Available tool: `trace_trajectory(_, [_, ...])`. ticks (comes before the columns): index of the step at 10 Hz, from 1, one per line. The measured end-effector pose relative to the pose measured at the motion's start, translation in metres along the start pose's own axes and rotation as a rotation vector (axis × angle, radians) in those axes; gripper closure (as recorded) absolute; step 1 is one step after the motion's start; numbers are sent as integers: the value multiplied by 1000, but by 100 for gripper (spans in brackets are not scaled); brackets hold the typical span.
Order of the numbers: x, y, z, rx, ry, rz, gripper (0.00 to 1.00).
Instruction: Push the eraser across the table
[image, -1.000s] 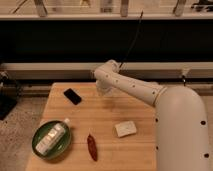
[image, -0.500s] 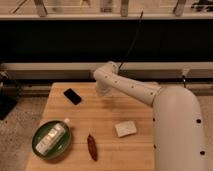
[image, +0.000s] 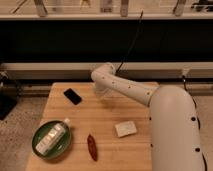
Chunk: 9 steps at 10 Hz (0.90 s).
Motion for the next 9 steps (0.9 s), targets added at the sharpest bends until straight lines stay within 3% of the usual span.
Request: trace_trajectory(9, [-30, -26, 19, -1, -31, -112, 96])
